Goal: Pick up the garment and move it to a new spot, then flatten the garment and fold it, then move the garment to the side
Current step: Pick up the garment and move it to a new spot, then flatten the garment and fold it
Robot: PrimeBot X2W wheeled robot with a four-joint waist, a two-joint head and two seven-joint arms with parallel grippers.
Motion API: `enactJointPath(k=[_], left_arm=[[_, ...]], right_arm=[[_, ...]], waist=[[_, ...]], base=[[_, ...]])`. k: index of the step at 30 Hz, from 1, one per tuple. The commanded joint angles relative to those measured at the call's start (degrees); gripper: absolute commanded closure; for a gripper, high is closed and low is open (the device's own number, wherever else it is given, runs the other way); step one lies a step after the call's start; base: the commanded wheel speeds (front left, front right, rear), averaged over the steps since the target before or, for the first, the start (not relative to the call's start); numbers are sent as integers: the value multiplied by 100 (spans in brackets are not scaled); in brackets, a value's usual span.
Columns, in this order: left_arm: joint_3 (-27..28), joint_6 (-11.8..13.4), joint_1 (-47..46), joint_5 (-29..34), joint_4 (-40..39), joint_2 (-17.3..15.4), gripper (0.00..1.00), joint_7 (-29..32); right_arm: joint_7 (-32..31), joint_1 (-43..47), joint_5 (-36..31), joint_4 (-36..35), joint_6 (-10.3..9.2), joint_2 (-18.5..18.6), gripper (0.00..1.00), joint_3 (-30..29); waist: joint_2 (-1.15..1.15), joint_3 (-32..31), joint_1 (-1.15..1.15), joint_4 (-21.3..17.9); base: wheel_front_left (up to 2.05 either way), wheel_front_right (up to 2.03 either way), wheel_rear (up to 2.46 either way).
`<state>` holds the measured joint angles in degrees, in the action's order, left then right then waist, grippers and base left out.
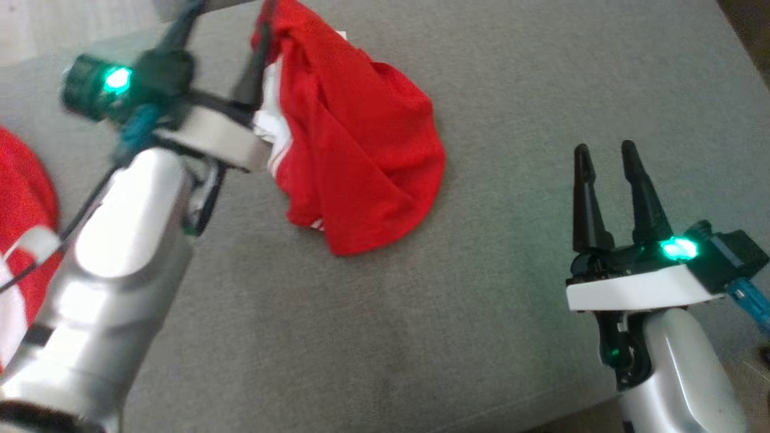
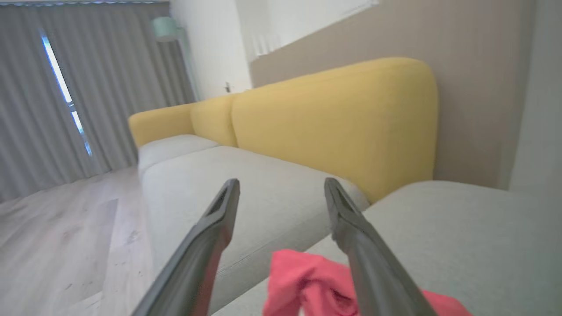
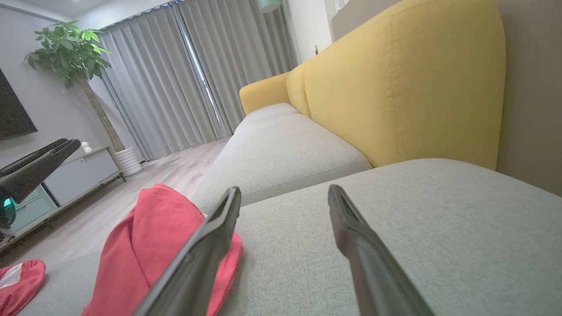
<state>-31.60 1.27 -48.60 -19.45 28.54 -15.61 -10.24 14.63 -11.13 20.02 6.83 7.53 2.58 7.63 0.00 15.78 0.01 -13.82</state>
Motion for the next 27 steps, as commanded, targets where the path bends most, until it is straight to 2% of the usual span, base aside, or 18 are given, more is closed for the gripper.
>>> enactJointPath(k=[1,6,9,12,18,21,27], left_arm=[[280,60,5,-64,-153,-268,0,-84],[620,238,999,-341,-550,-497,0,-379],[702,371,1739,-393,-965,-517,0,-446],[700,506,2435,-342,-1385,-436,0,-468],[913,758,3498,-150,-2003,-57,0,-473],[1071,784,3728,-40,-2148,105,0,-474],[1211,597,3854,198,-2223,308,0,-474]], right_arm=[[37,-61,-49,-201,-4,30,0,87],[37,139,-241,-133,-4,30,0,-86],[37,281,-364,-70,-4,30,0,-163],[37,393,-485,6,-4,30,0,-186],[37,541,-583,161,-4,30,0,-208],[37,568,-593,199,-4,30,0,-208],[37,478,-602,361,-4,30,0,-225]], waist=[[0,-91,-1,147],[0,-335,-1,640],[0,-495,-1,937],[0,-624,-1,1165],[0,-837,-1,1415],[0,-880,-1,1468],[0,-830,-1,1543]], base=[[0,0,0],[0,0,0],[0,0,0],[0,0,0],[0,0,0],[0,0,0],[0,0,0]])
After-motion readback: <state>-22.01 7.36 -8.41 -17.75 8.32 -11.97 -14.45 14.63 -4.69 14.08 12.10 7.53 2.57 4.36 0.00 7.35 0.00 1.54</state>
